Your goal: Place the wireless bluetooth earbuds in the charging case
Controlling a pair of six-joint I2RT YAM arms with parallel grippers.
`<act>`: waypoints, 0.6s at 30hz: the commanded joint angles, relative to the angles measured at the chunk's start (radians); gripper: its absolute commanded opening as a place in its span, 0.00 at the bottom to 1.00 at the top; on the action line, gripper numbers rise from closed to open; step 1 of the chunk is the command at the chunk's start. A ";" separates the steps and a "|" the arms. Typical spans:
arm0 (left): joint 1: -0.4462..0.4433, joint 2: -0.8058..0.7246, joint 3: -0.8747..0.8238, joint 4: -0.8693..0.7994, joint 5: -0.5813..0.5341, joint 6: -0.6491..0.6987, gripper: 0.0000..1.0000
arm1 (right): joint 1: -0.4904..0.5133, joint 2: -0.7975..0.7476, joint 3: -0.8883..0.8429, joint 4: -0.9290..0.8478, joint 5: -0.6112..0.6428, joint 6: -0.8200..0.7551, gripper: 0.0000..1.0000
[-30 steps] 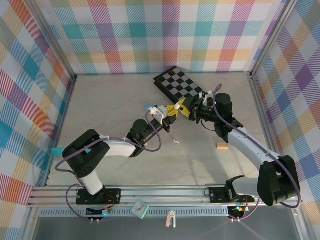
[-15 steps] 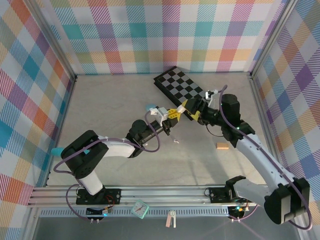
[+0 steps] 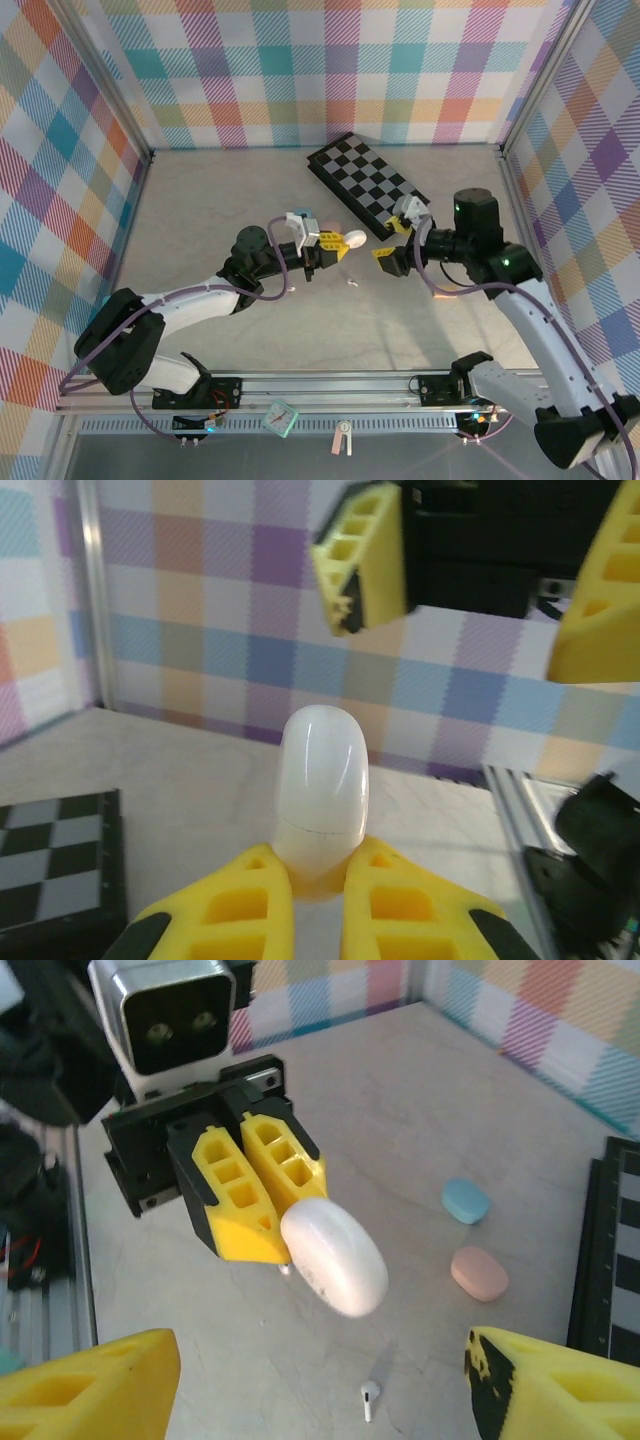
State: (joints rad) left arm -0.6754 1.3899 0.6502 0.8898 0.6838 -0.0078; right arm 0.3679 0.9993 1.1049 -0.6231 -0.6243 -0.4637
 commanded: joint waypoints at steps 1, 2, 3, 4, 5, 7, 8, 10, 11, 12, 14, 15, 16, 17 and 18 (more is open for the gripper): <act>0.007 -0.029 0.040 -0.046 0.127 -0.024 0.10 | 0.013 0.060 0.064 -0.148 -0.127 -0.291 0.73; 0.007 -0.028 0.046 -0.048 0.141 -0.033 0.10 | 0.022 0.071 0.069 -0.144 -0.137 -0.306 0.72; 0.007 -0.028 0.051 -0.046 0.152 -0.041 0.10 | 0.027 0.081 0.074 -0.144 -0.142 -0.318 0.71; 0.007 -0.029 0.054 -0.043 0.161 -0.046 0.10 | 0.032 0.093 0.083 -0.153 -0.156 -0.331 0.71; 0.007 -0.030 0.052 -0.030 0.163 -0.053 0.10 | 0.034 0.107 0.094 -0.164 -0.173 -0.345 0.70; 0.007 -0.031 0.052 -0.010 0.163 -0.065 0.10 | 0.038 0.136 0.112 -0.185 -0.191 -0.360 0.69; 0.007 -0.033 0.052 -0.005 0.164 -0.070 0.10 | 0.040 0.148 0.118 -0.188 -0.189 -0.360 0.69; 0.007 -0.031 0.054 0.003 0.167 -0.079 0.10 | 0.041 0.165 0.122 -0.186 -0.187 -0.364 0.65; 0.007 -0.030 0.058 0.008 0.174 -0.084 0.10 | 0.041 0.172 0.125 -0.180 -0.191 -0.362 0.61; 0.007 -0.027 0.060 0.010 0.179 -0.089 0.10 | 0.041 0.178 0.124 -0.173 -0.196 -0.355 0.56; 0.007 -0.025 0.060 0.023 0.181 -0.099 0.10 | 0.042 0.188 0.128 -0.173 -0.216 -0.354 0.49; 0.007 -0.025 0.060 0.030 0.183 -0.103 0.10 | 0.042 0.189 0.128 -0.172 -0.218 -0.352 0.49; 0.007 -0.026 0.061 0.034 0.184 -0.104 0.10 | 0.042 0.191 0.127 -0.170 -0.217 -0.351 0.45; 0.007 -0.025 0.063 0.034 0.184 -0.106 0.10 | 0.042 0.191 0.126 -0.168 -0.215 -0.350 0.41; 0.007 -0.024 0.063 0.034 0.186 -0.105 0.10 | 0.042 0.190 0.125 -0.166 -0.213 -0.348 0.37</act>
State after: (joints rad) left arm -0.6754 1.3865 0.6834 0.8677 0.8375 -0.0937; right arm 0.4053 1.1900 1.2030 -0.7799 -0.7803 -0.7856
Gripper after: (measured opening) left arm 0.101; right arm 0.386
